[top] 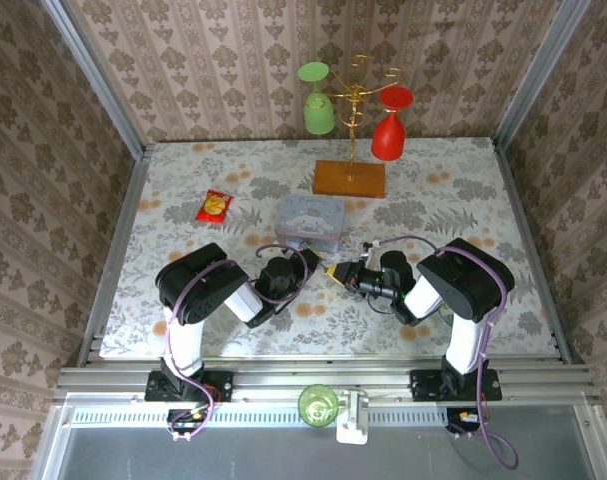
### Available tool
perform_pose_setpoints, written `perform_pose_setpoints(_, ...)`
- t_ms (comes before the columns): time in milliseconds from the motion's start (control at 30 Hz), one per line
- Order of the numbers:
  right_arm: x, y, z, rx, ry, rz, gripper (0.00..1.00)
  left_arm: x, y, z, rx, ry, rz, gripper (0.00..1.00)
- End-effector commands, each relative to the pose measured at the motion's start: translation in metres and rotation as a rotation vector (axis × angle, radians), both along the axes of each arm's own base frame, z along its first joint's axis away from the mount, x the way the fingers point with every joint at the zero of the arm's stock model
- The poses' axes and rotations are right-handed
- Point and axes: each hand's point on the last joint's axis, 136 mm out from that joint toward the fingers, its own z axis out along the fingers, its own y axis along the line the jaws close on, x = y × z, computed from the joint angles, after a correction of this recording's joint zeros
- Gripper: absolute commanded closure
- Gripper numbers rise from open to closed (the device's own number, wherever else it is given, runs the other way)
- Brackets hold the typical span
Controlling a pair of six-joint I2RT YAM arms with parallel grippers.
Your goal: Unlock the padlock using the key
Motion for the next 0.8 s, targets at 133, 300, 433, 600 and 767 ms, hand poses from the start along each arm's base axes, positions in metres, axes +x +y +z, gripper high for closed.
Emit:
perform_pose_setpoints(133, 0.005, 0.003, 0.001, 0.011, -0.019, 0.003, 1.0, 0.004, 0.001, 0.014, -0.054, -0.025, 0.015, 1.0)
perform_pose_setpoints(300, 0.011, 0.008, 0.012, 0.028, -0.048, 0.013, 1.0, 0.004, 0.001, 0.018, -0.059, -0.033, 0.007, 1.0)
perform_pose_setpoints(433, 0.01, 0.008, 0.013, 0.033, -0.047, 0.015, 1.0, 0.005, 0.003, 0.015, -0.064, -0.021, 0.015, 1.0)
perform_pose_setpoints(600, 0.013, 0.01, 0.007, 0.028, -0.033, 0.014, 1.0, 0.005, 0.002, 0.018, -0.067, -0.028, 0.007, 1.0)
perform_pose_setpoints(767, 0.016, 0.009, 0.008, 0.026, -0.042, 0.002, 1.0, 0.001, 0.002, 0.019, -0.069, -0.028, 0.003, 1.0)
